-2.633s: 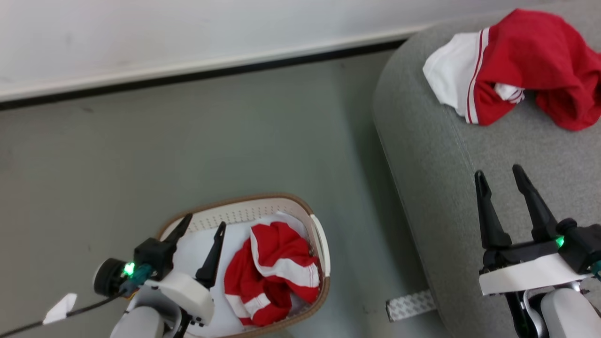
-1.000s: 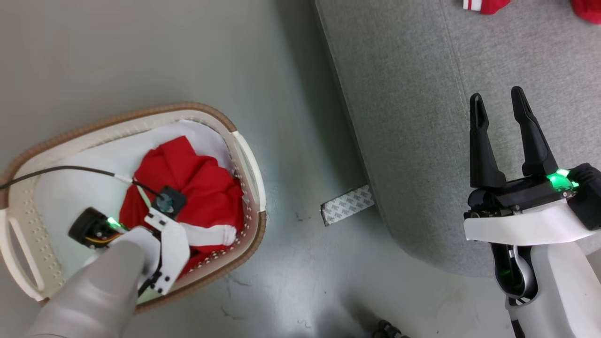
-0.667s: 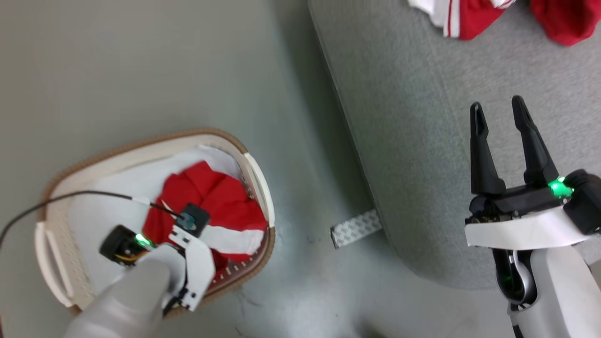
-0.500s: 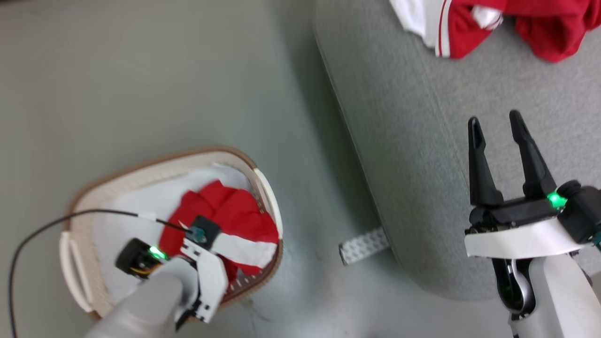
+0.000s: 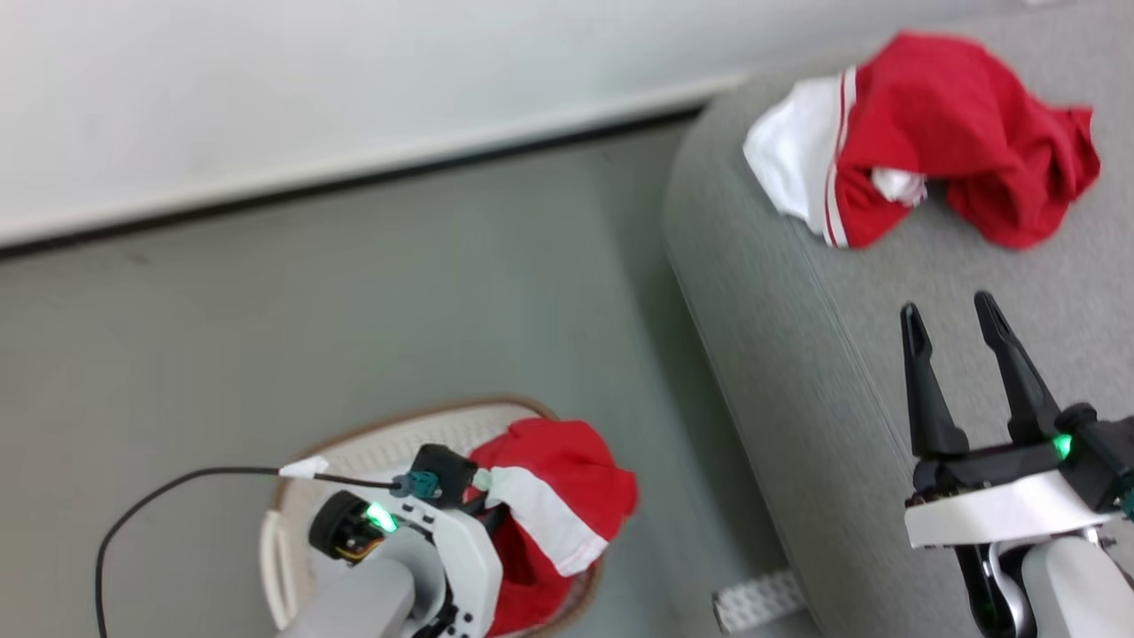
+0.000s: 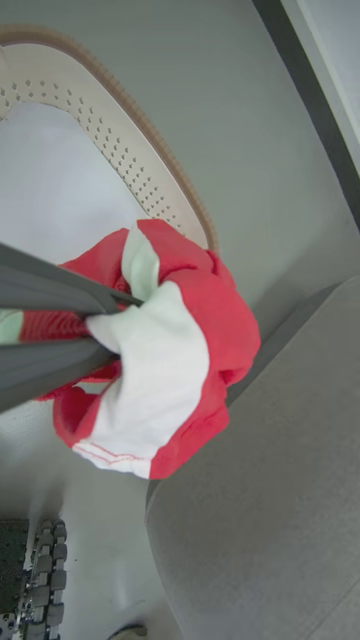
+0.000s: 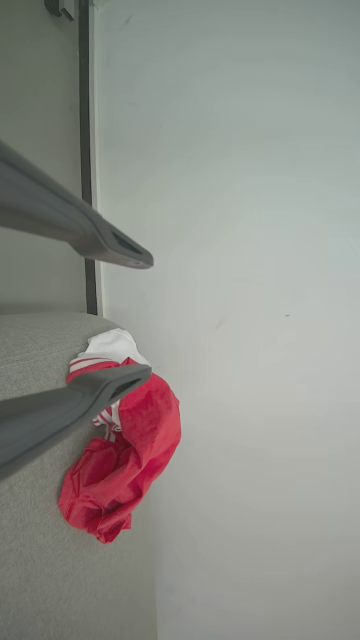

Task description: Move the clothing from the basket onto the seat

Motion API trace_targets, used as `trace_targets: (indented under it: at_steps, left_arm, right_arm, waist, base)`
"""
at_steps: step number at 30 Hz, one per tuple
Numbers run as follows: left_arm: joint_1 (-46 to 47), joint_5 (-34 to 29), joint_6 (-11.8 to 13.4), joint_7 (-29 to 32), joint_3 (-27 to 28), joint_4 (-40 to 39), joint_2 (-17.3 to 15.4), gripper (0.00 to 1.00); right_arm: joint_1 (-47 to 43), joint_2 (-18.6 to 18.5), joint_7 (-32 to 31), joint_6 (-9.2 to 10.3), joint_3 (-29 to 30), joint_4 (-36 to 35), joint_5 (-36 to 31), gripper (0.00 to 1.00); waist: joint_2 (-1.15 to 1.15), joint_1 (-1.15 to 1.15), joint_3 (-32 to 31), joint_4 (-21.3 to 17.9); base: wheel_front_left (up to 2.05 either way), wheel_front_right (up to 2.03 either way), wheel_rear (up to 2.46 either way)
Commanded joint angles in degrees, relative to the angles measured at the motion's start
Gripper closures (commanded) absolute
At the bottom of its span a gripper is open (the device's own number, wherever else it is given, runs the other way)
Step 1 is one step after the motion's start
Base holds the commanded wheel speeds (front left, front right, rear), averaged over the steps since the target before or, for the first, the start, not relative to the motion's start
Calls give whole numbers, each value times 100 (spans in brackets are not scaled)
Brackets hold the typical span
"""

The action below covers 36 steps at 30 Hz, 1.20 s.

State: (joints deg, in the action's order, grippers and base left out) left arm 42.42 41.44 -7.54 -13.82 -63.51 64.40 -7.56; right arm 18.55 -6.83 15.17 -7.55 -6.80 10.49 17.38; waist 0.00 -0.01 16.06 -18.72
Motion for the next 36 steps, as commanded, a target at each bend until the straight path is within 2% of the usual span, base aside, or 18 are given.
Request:
trace_targets:
  at_steps: [1,5,16,19,29,36]
  left_arm:
    - [-94,127,13,-81,57,-76,34,100]
    - [-100,170,13,-133,245,-332,54,100]
    - [-304,-171,233,-133,1327,-1889,-179,100]
    - [-361,-158,226,-134,1582,-2226,-202,100]
    - [-205,-165,289,-133,1994,-3125,-300,100]
    - [-101,-97,514,-68,2201,-3875,-475,100]
  right_arm:
    - [-150,-53,-3,13,4,27,50,0]
    - [-359,-97,-4,13,33,39,107,0]
    - [-785,-147,-4,13,-200,130,209,0]
    - [-800,-141,-4,13,-347,157,242,0]
    - [-919,11,-4,13,-783,278,372,0]
    - [-1001,79,-4,13,-1061,367,441,0]
  waist:
    - [0,1,-575,380]
    - [0,1,-899,570]
    - [0,1,-1508,1049]
    - [0,1,-1593,1137]
    - [0,1,-1717,1372]
    - [0,1,-1733,1485]
  base:
    - [0,0,0]
    - [0,0,0]
    - [0,0,0]
    - [0,0,0]
    - [0,0,0]
    - [0,0,0]
